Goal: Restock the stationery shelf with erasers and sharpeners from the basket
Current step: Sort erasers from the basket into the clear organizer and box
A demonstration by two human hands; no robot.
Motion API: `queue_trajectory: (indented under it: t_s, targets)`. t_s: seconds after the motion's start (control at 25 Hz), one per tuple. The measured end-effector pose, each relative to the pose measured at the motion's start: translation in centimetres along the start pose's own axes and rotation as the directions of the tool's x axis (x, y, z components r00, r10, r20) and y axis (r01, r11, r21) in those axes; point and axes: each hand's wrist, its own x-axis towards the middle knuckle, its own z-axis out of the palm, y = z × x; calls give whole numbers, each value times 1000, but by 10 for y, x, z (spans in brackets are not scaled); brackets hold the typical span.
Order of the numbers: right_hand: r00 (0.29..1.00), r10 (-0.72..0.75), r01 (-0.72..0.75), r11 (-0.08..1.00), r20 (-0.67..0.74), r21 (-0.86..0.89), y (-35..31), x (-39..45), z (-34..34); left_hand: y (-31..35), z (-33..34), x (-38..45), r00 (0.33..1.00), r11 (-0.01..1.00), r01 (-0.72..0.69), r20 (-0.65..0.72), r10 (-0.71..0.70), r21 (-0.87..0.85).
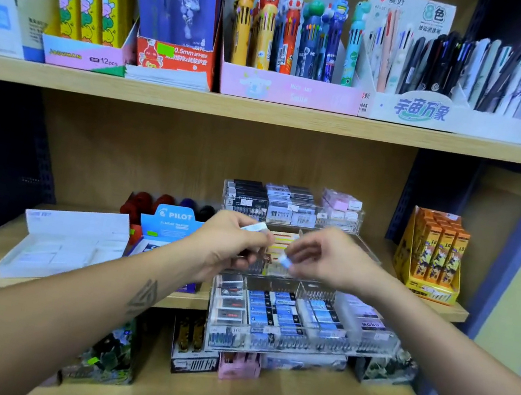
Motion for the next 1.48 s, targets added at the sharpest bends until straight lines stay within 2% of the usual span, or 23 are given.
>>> queue_trajectory:
  t_s: [0.08,0.12,0.24,0.32,0.48,0.56,0.6,0.64,0.68,0.72,0.76,0.88,1.12,1.24,1.32,1.4,1.48]
  targets:
    - [988,-68,116,921,141,-371,6,-5,9,1,-6,-6,999,1000,14,31,-15,10]
    - [981,-64,148,861,185,-486,8,-7,16,0,-6,-10,997,999,36,74,-38,30]
    - [987,-35,132,731,156,-669,4,-10,31,-7,-5,-20,974,990,122,182,-133,71]
    - [993,-13,94,708,120,-700,5,-11,38,-8,-5,-24,959,982,188,210,-191,39]
    - [990,23,79,728,139,-681,11,-11,42,-4,-9,-28,923,948,311,259,-285,-64]
    - [994,-16,78,814,111,-575,9,-7,33,-2,-11,-30,902,937,343,305,-307,-70]
    - [998,-50,65,911,46,-408,5,-4,26,-1,-11,-30,891,932,355,324,-316,-66]
    - [998,-57,55,985,-13,-163,-2,-3,18,-1,-12,-31,882,929,365,341,-324,-60]
    - [998,-57,58,994,-15,98,-9,-3,12,0,-11,-30,875,927,371,352,-331,-49]
    - [997,-70,61,954,20,295,-15,-3,9,0,-11,-30,872,927,373,356,-336,-39]
    - [996,-84,62,926,43,373,-19,-4,9,0,-9,-29,872,928,371,355,-337,-32]
    - [996,-91,89,942,-9,323,-23,-4,15,0,-4,-25,877,932,361,349,-330,-27]
    - [993,-76,107,903,-91,416,-4,-6,7,0,-11,-29,856,933,360,393,-335,12]
    - [993,-8,64,872,-118,485,-1,-8,5,-3,-7,-25,920,966,257,309,-240,-14]
    - [998,-15,44,853,-60,520,3,-12,0,-5,0,-21,956,980,200,217,-198,10]
    - [996,-84,83,910,-15,405,6,-20,-8,-5,9,-17,969,983,175,171,-181,51]
    - [979,-200,201,978,-25,57,11,-24,-17,-1,21,-15,967,981,167,180,-182,95]
